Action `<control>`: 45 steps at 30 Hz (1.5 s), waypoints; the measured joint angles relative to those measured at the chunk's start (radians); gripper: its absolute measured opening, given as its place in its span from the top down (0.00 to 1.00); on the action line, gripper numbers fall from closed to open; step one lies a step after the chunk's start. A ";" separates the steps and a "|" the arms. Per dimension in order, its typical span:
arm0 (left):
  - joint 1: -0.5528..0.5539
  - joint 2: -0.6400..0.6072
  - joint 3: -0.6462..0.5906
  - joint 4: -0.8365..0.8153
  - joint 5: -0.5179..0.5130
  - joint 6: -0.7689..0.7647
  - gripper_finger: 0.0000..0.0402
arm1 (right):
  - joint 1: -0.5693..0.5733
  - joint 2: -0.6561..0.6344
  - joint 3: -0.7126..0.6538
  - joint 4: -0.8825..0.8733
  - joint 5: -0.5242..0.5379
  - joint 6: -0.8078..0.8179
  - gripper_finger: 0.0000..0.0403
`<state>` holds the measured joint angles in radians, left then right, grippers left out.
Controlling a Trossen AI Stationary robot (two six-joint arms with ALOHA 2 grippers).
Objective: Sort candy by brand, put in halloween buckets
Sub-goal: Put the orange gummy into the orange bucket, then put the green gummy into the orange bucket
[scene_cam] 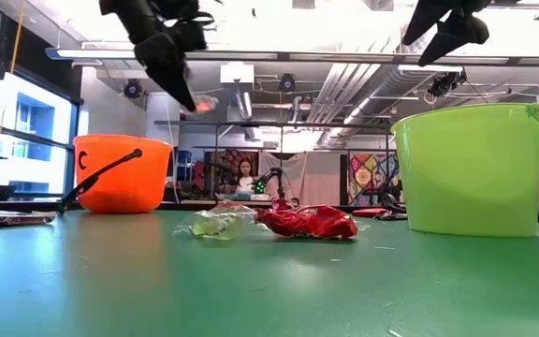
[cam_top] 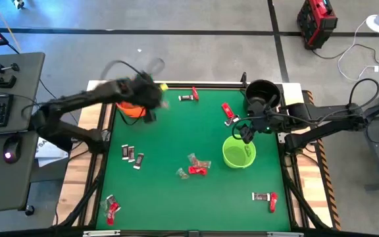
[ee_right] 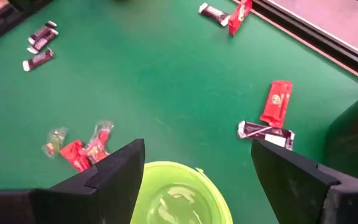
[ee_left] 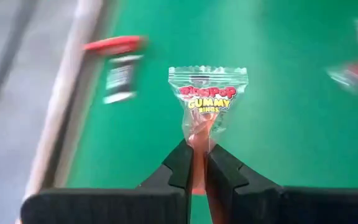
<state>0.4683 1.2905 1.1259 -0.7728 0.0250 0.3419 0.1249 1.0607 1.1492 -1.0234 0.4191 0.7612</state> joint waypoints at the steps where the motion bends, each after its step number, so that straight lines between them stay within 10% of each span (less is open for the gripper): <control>1: 0.046 -0.027 0.000 -0.004 -0.021 -0.025 0.96 | 0.000 0.000 0.000 0.004 0.000 0.000 0.28; 17: 0.300 -0.093 -0.001 -0.165 -0.297 -0.357 0.58 | 0.000 0.000 0.000 0.004 0.051 -0.003 0.28; 23: 0.258 -0.115 -0.001 -0.162 -0.080 -0.513 0.43 | 0.000 0.000 0.000 0.004 0.051 -0.010 0.28; 29: -0.011 -0.120 -0.001 -0.083 0.085 -0.557 0.40 | 0.000 0.000 0.000 0.004 0.051 -0.010 0.28; 38: -0.614 0.138 -0.001 0.010 0.045 -0.184 0.40 | 0.000 0.000 0.000 0.003 0.026 -0.071 0.28; 45: -0.794 0.400 -0.001 0.242 -0.006 -0.037 0.40 | 0.000 0.000 0.000 -0.014 0.005 -0.115 0.28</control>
<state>-0.3260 1.6907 1.1252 -0.5307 0.0191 0.3053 0.1249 1.0611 1.1490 -1.0378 0.4244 0.6460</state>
